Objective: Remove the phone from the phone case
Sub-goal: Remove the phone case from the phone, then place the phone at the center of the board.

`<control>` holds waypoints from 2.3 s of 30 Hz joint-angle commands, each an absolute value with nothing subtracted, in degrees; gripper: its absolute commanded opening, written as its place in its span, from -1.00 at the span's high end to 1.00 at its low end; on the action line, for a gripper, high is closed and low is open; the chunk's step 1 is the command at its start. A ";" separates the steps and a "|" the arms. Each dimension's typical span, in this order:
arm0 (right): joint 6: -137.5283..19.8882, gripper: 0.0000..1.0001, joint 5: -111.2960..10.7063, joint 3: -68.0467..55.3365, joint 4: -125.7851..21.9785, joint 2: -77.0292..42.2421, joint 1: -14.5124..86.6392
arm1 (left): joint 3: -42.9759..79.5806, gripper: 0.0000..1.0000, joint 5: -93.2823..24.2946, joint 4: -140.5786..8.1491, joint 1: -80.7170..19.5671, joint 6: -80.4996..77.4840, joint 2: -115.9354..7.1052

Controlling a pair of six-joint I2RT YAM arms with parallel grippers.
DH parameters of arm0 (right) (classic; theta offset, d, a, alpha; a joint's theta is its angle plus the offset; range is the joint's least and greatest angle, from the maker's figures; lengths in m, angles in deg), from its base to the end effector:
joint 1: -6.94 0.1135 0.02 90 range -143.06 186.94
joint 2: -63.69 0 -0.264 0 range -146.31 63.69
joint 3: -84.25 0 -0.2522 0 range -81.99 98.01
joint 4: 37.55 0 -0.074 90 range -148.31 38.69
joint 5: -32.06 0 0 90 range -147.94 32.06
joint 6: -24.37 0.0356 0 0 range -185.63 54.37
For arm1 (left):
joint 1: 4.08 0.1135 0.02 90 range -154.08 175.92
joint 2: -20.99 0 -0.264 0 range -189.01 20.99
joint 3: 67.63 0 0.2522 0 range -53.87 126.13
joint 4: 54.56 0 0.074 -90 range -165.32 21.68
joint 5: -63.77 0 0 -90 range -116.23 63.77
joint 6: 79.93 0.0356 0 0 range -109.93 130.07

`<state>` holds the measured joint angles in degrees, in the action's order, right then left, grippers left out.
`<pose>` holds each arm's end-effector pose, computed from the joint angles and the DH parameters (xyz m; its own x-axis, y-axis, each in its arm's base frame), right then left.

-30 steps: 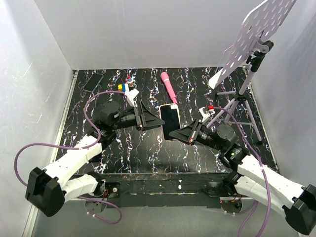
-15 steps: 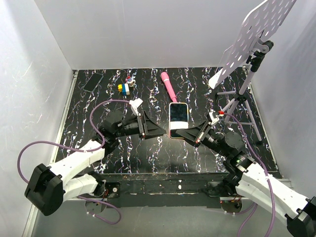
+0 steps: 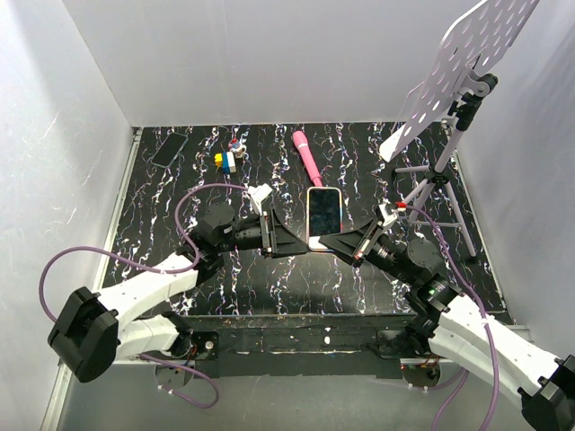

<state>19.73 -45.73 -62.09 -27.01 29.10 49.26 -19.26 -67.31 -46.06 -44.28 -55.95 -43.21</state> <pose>0.1148 0.1147 0.2774 -0.7996 0.5895 -0.1150 -0.1887 -0.0649 0.9799 0.1741 -0.1778 0.2695 -0.9390 -0.1082 -0.3265 0.3110 0.1383 -0.9403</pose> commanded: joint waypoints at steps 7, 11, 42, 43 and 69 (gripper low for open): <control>20.15 0.97 -44.75 -60.37 -18.61 28.71 49.04 | -12.92 0.30 -64.99 -53.28 -44.68 -50.49 -45.80; 20.23 0.97 -44.31 -60.63 -18.26 27.74 49.04 | -9.40 0.45 -65.60 -55.05 -44.59 -49.43 -48.70; -1.74 0.97 -48.27 -46.40 -51.85 15.73 49.12 | -6.58 1.00 -17.92 -108.91 -27.98 -32.56 -35.10; -2.00 0.97 -47.31 -46.13 -48.35 11.87 49.21 | -6.67 1.00 -15.01 -110.05 -27.98 -31.95 -33.78; -52.00 0.97 -14.28 25.93 -79.60 -65.76 39.38 | -7.11 1.00 -9.53 -113.32 -28.51 -19.29 -17.94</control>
